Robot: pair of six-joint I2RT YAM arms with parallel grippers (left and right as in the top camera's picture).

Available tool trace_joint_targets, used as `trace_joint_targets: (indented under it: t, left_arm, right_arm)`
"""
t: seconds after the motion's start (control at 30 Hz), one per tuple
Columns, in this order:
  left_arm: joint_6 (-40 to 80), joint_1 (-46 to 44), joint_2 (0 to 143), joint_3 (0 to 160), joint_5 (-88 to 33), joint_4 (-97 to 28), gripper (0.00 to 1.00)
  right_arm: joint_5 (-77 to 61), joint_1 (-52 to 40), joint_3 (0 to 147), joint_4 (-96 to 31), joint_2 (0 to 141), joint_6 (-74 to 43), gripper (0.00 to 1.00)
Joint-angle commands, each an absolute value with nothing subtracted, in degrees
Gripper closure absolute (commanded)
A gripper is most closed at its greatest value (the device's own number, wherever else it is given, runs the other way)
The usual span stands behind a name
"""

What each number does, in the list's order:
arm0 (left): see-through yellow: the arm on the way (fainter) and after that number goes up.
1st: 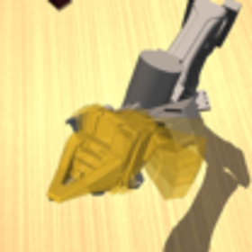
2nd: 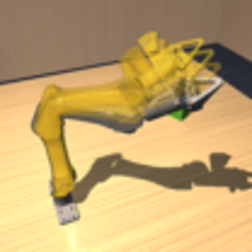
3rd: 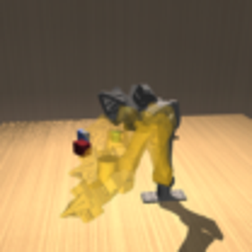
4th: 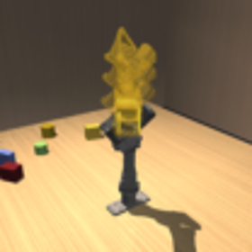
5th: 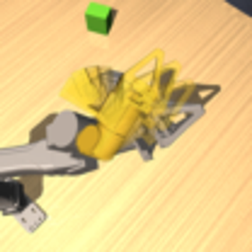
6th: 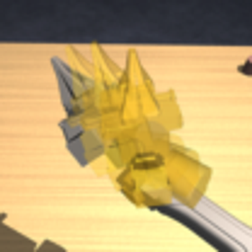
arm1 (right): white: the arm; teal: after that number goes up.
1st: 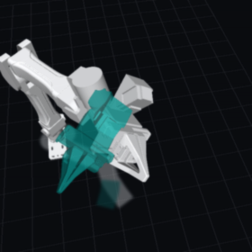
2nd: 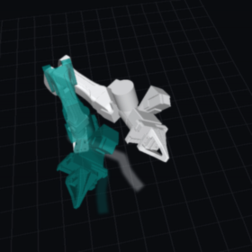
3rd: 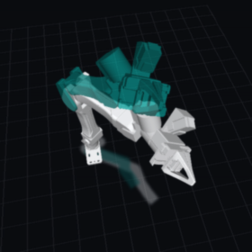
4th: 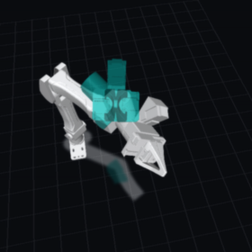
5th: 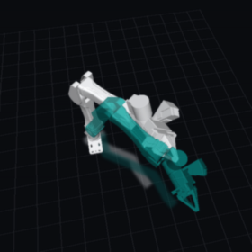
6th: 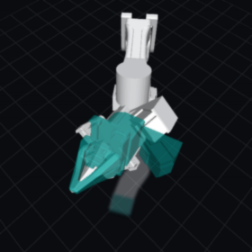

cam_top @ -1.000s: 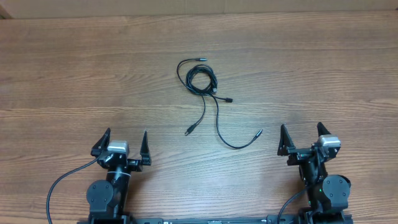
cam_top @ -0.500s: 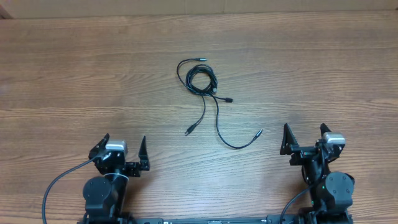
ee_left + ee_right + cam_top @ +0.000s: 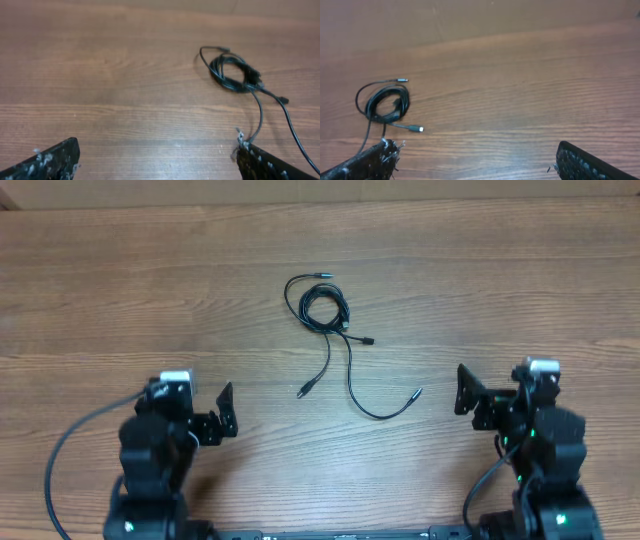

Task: Untangle cables
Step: 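Move the left gripper forward over the black cable bundle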

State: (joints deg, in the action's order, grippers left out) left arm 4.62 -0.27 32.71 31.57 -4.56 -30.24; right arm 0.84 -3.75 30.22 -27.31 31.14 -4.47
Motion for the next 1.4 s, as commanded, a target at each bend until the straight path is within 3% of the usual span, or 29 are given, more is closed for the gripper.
trace_joint_targets:
  t: [0.0,0.4,0.67,0.8,0.9,1.07,1.37]
  left_arm:
    - [6.00,0.08,40.01,41.41,-6.11,-35.33,0.00]
    - [6.02,0.08,59.64,67.68,-6.48,-63.55,0.00]
    - [14.31,0.05,63.46,67.66,-7.57,-59.64,0.00]
    - [16.51,-0.03,65.78,67.66,-13.63,-50.54,0.01]
    - [17.58,-0.23,68.34,68.01,-19.33,-44.31,0.09]
    - [18.92,-4.10,75.77,73.19,-17.26,-44.03,0.14]
    - [23.70,-16.47,91.29,82.50,-9.87,-44.36,0.13]
  right_arm:
    - [-0.36,-3.40,38.11,-31.57,38.39,-4.73,0.00]
    - [-6.28,-3.40,65.58,-54.65,67.05,-4.58,0.00]
    - [-23.40,-3.40,69.14,-48.23,70.85,-4.71,0.00]
    - [-22.13,-3.33,69.14,-47.51,70.85,-4.69,0.00]
    - [-19.03,-3.33,69.14,-48.51,70.85,-4.71,0.00]
    - [-12.97,-3.33,69.14,-50.33,70.83,-4.73,0.00]
    - [-8.80,-3.33,69.54,-53.45,70.74,-4.71,0.00]
